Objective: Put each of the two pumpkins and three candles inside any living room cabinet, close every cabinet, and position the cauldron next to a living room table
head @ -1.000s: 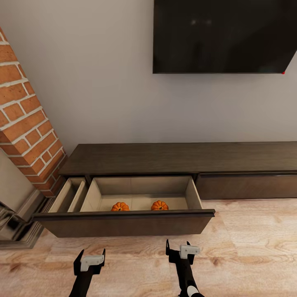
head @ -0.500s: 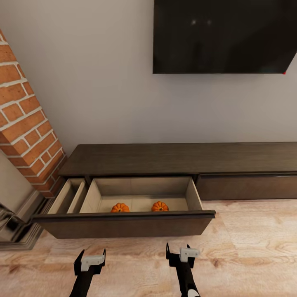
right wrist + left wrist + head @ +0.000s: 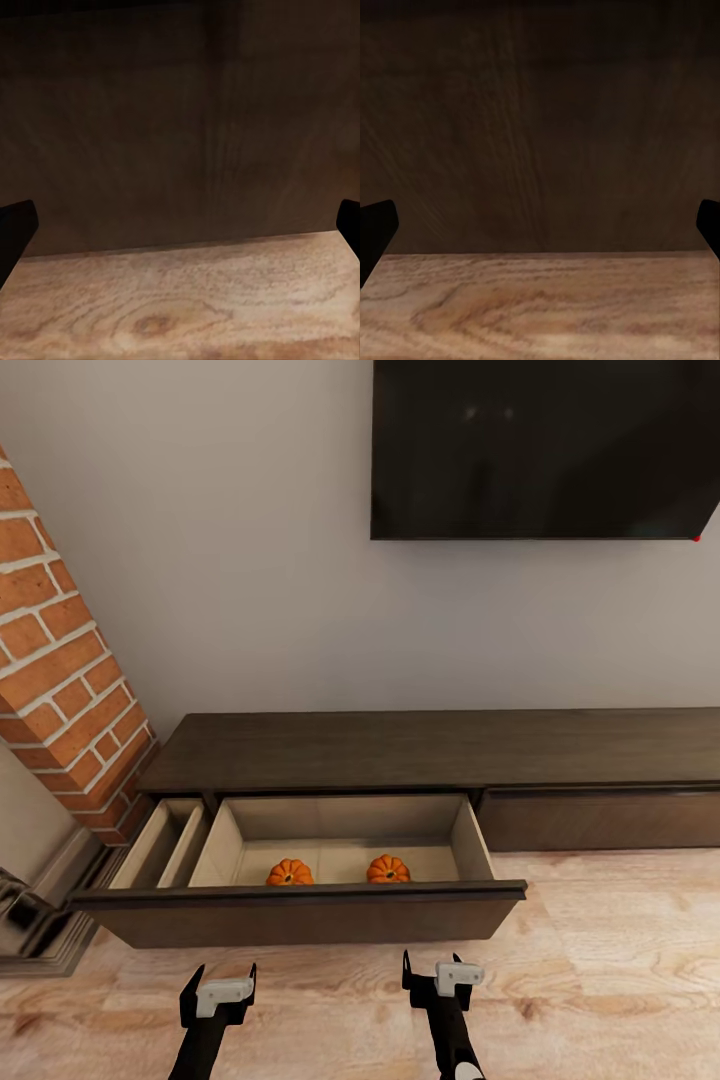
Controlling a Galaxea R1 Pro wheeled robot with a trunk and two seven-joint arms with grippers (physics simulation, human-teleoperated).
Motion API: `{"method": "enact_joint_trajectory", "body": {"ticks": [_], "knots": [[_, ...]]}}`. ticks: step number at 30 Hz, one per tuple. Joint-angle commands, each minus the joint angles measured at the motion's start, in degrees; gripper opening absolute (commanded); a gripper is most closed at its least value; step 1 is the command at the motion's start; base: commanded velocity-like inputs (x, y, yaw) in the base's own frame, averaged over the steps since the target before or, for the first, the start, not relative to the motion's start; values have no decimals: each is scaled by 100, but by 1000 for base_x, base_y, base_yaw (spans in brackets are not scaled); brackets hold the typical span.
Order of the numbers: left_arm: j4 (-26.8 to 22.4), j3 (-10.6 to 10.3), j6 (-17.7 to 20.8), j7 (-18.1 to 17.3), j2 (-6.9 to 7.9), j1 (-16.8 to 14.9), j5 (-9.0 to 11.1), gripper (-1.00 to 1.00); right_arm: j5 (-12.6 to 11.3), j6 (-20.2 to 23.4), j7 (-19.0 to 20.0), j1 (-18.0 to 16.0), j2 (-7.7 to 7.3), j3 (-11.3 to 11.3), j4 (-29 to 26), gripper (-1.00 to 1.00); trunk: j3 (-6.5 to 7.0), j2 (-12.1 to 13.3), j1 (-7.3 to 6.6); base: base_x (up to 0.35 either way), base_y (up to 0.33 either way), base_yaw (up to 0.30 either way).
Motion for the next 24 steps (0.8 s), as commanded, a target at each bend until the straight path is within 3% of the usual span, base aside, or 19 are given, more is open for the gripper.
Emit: {"method": "enact_joint_trajectory", "body": {"ticks": [1,24], "knots": [[-1,-49,-14,24,3,-3,41,100,-42,-17,-29,-5,-2,51,14,100,-4,-2,-1,96,0,0],[2,-49,-6,23,8,-3,34,100,-37,-15,-29,-10,-2,45,71,100,-4,-2,-1,125,0,0]]}}
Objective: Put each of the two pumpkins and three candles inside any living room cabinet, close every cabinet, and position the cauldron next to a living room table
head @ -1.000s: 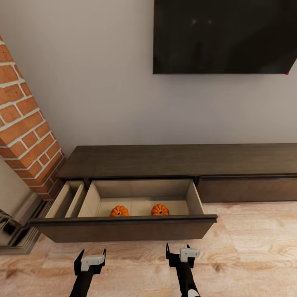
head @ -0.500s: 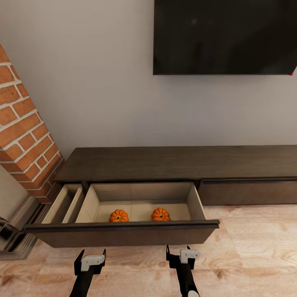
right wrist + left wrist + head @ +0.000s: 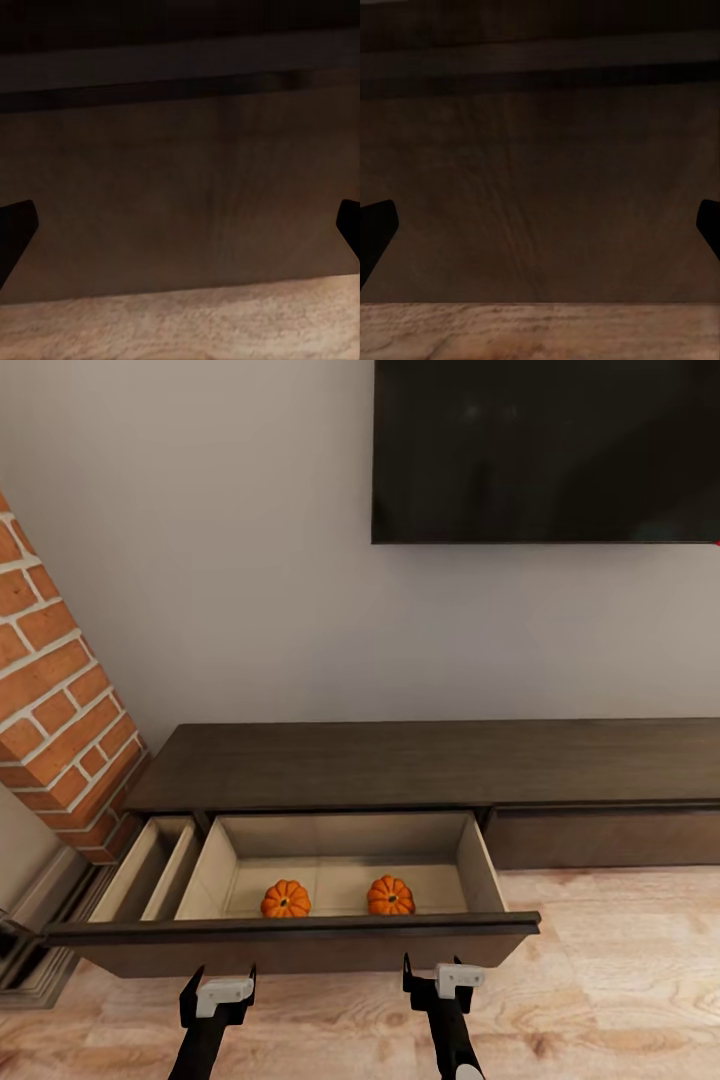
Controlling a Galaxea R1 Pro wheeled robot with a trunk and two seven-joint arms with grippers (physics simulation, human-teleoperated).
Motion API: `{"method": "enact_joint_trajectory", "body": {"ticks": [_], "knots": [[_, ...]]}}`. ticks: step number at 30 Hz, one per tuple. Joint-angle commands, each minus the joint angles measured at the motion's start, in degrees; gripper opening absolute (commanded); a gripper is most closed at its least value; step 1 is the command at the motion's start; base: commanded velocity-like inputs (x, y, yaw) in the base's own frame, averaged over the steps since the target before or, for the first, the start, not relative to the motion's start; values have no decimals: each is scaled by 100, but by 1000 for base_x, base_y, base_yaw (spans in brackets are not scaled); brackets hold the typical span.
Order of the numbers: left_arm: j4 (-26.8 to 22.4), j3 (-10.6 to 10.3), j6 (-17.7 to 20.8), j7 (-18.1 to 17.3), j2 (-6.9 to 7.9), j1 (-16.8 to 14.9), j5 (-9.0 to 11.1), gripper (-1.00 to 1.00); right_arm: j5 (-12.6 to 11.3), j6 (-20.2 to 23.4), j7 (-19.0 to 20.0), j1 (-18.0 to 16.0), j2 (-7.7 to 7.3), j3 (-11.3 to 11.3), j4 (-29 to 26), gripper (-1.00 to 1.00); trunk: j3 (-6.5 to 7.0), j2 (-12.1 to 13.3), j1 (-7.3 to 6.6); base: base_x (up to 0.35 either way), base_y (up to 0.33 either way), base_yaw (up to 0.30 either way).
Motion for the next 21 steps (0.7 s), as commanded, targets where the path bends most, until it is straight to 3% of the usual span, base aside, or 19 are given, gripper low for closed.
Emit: {"method": "enact_joint_trajectory", "body": {"ticks": [1,21], "knots": [[-1,-49,-15,24,3,-3,42,100,-46,-18,-29,-5,-1,49,5,100,-4,-2,-1,15,0,0],[-3,-58,-20,22,5,-3,42,100,-51,-18,-29,-4,-2,49,8,100,-4,-2,-1,49,0,0]]}}
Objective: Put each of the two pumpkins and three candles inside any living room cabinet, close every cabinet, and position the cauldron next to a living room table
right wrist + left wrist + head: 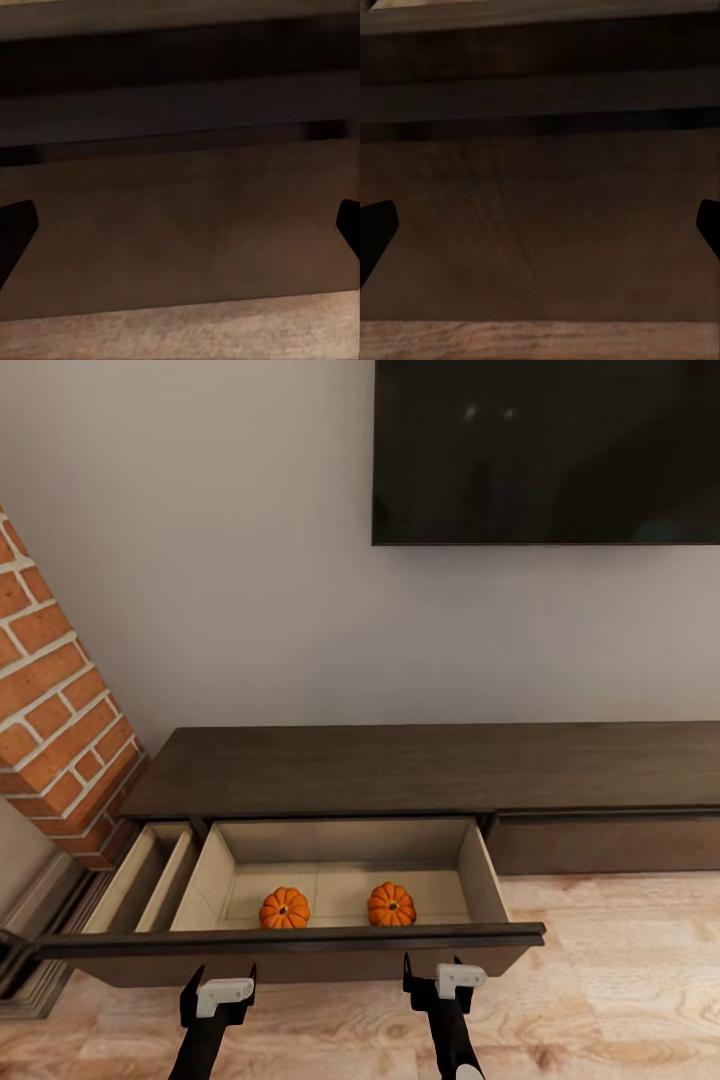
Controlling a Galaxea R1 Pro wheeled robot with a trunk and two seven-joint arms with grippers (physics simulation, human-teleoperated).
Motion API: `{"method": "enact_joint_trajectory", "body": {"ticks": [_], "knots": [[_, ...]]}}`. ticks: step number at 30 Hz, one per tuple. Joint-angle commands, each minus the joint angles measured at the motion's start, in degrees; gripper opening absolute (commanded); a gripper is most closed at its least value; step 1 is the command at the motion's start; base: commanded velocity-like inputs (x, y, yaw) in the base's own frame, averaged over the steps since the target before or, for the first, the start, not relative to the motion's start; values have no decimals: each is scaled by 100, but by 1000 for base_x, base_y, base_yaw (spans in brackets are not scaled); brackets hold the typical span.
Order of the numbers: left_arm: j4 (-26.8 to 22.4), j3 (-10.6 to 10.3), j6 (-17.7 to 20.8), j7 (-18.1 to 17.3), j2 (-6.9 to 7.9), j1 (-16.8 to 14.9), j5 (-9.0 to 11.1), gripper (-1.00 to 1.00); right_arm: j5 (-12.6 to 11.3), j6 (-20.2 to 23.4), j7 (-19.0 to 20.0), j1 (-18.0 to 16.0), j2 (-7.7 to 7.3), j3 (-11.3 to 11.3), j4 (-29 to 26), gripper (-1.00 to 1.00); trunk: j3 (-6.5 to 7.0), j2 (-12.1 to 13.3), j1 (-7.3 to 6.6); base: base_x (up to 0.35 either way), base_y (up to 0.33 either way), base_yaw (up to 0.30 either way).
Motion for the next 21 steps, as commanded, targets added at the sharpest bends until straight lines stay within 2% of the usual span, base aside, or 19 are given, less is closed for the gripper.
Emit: {"method": "enact_joint_trajectory", "body": {"ticks": [1,21], "knots": [[1,-49,-15,25,4,-3,41,100,-44,-18,-29,-5,-1,49,4,100,-4,-2,0,90,0,0],[0,-46,-15,26,5,-3,41,100,-44,-18,-29,-5,-1,49,4,100,-4,-2,0,64,0,0]]}}
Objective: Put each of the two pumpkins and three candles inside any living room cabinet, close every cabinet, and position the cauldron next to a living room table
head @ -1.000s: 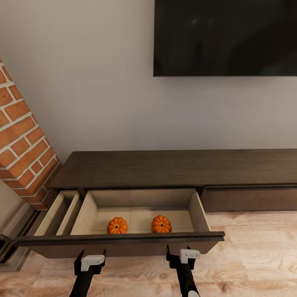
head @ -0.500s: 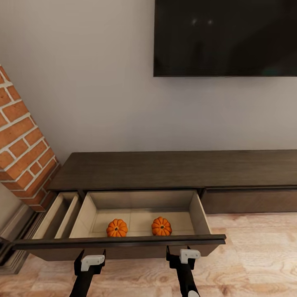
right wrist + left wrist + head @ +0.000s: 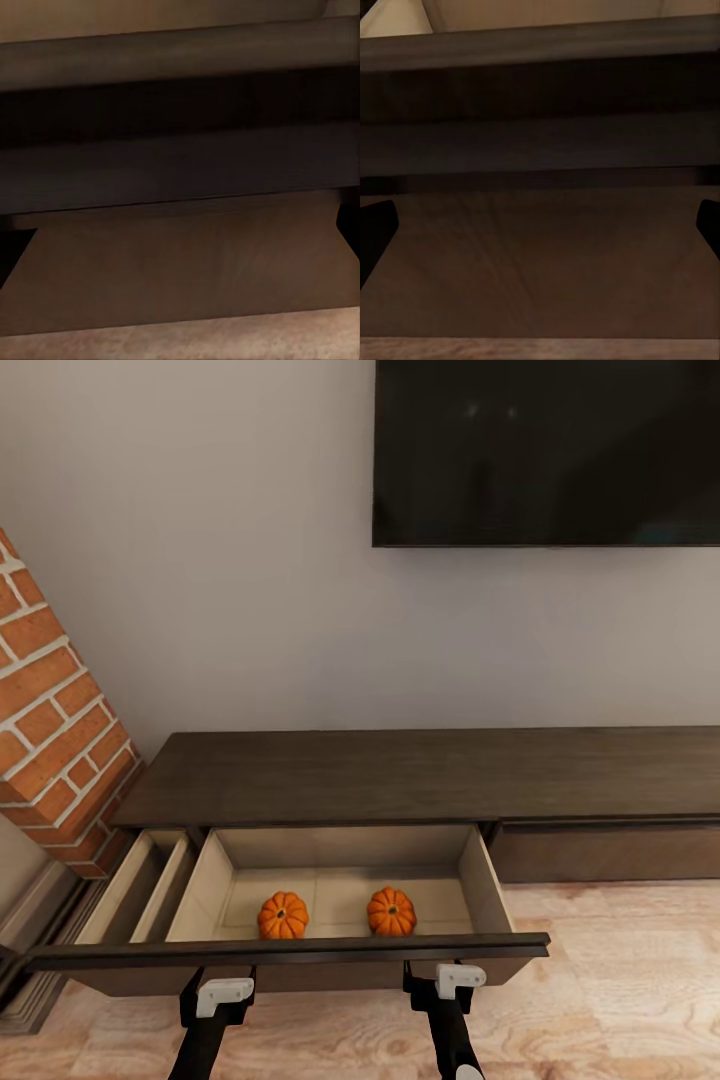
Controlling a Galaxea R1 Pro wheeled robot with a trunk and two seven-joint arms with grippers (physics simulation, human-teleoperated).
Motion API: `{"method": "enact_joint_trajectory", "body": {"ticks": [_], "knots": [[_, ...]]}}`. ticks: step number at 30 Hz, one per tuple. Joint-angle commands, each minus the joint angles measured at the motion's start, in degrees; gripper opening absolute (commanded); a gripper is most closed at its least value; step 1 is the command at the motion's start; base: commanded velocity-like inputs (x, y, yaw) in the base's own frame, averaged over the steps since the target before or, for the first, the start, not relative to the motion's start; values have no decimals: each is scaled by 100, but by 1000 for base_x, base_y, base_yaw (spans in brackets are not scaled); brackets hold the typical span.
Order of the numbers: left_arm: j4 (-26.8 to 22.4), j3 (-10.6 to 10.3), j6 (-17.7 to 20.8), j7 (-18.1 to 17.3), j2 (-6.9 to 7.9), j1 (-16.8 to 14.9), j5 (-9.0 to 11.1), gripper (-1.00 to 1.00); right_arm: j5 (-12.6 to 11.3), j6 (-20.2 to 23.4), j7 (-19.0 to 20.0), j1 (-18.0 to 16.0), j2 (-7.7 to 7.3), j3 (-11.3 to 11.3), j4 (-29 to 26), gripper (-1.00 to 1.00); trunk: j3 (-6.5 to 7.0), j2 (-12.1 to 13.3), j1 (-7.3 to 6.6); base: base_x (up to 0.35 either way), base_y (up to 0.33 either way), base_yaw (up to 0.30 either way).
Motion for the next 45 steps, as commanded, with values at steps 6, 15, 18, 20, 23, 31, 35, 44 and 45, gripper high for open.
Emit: {"method": "enact_joint_trajectory", "body": {"ticks": [6,15,18,20,23,31,35,44,45], "knots": [[-1,-49,-15,25,4,-3,41,100,-42,-20,-29,-3,-1,42,2,100,-4,-2,-1,37,0,0],[-1,-48,-15,25,4,-3,41,100,-42,-20,-29,-5,-1,42,2,100,-4,-2,-1,86,0,0],[-1,-49,-15,25,4,-3,41,100,-42,-21,-29,-6,-1,42,2,100,-4,-2,-1,245,0,0],[-1,-49,-15,25,4,-3,41,100,-42,-21,-29,-4,-1,42,2,100,-4,-2,-1,261,0,0],[3,-50,-15,25,4,-3,41,100,-42,-21,-29,-5,-1,42,2,100,-4,-2,-1,266,0,0],[0,-51,-15,25,4,-3,41,100,-42,-21,-29,-5,-1,42,2,100,-4,-2,-1,261,0,0],[-1,-51,-15,25,4,-3,41,100,-42,-21,-29,-6,-1,42,2,100,-4,-2,-1,249,0,0],[1,-51,-15,25,4,-3,41,100,-42,-21,-29,-6,-1,42,2,100,-4,-2,-1,231,0,0],[2,-51,-15,25,4,-3,41,100,-42,-21,-29,-6,-1,42,2,100,-4,-2,-1,228,0,0]]}}
